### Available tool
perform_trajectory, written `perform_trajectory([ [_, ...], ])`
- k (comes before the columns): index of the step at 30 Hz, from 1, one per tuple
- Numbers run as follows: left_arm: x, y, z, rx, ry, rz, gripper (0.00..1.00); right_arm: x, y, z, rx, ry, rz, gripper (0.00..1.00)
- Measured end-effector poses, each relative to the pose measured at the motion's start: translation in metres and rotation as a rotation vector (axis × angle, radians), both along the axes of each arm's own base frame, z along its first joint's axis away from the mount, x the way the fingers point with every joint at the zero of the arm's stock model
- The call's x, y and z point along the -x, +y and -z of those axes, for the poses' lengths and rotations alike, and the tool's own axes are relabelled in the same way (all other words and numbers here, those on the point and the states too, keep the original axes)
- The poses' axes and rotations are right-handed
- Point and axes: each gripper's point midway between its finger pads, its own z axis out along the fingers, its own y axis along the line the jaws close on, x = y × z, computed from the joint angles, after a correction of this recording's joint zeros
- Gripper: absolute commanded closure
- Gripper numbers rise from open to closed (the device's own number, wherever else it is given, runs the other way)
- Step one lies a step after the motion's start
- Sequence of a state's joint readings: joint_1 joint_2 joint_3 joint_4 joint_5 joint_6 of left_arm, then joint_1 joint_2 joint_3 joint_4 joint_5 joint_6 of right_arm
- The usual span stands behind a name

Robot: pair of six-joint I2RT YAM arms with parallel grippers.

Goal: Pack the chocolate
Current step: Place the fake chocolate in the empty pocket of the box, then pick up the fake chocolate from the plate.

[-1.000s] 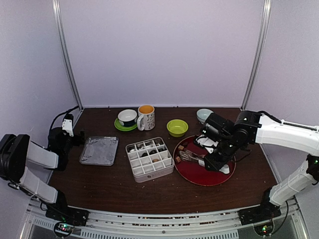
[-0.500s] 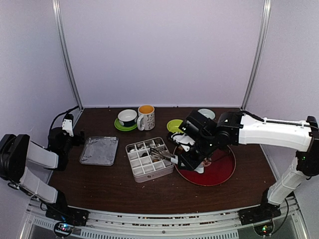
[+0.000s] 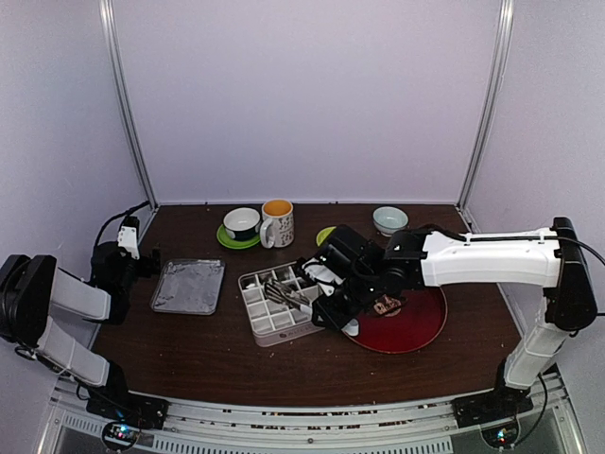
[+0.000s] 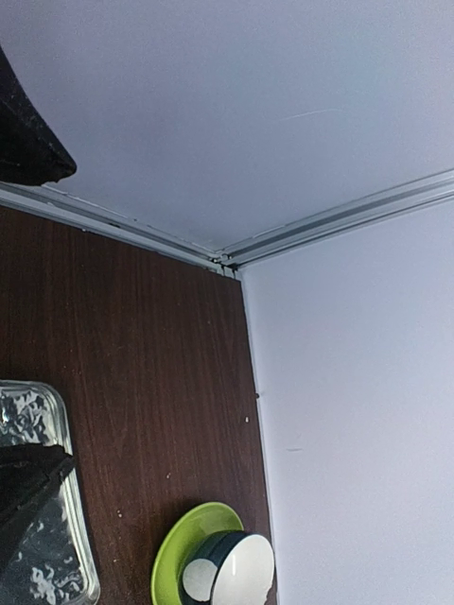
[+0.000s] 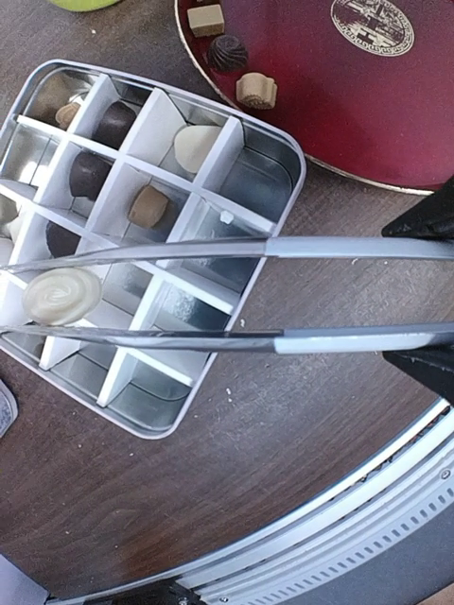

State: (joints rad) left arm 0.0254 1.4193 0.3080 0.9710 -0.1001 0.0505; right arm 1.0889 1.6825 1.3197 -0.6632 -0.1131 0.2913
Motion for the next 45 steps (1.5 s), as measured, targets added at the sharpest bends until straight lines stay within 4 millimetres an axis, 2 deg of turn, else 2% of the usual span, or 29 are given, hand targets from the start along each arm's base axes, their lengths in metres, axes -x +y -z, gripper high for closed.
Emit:
perform_trajectory([
  [6,0.000,0.000,0.000,0.000,-0.001,0.000,0.02,-0.004,0.000,0.005,0.014,-0.014,0.015,0.60],
  [15,0.000,0.000,0.000,0.000,0.000,0.000,0.02,-0.010,-0.002,0.001,0.018,-0.046,0.032,0.60],
  [19,0.000,0.000,0.000,0.000,-0.001,0.000,0.02,-0.016,-0.014,-0.012,0.018,-0.098,0.068,0.60],
  [25,0.000,0.000,0.000,0.000,0.000,0.000,0.02,-0.025,-0.051,-0.029,0.035,-0.130,0.133,0.61],
  [28,0.000,0.000,0.000,0.000,0.000,0.000,0.02,-0.024,-0.071,-0.023,0.077,-0.117,0.157,0.61],
  [34,0.000,0.000,0.000,0.000,0.000,0.000,0.02,-0.004,-0.114,0.009,0.201,-0.040,0.178,0.61],
  [39,0.000,0.000,0.000,0.000,0.000,0.000,0.02,0.004,-0.126,0.023,0.241,-0.011,0.183,0.61],
  [45,0.000,0.000,0.000,0.000,0.000,0.000,0.02,0.004,-0.126,0.032,0.261,0.001,0.185,0.61],
])
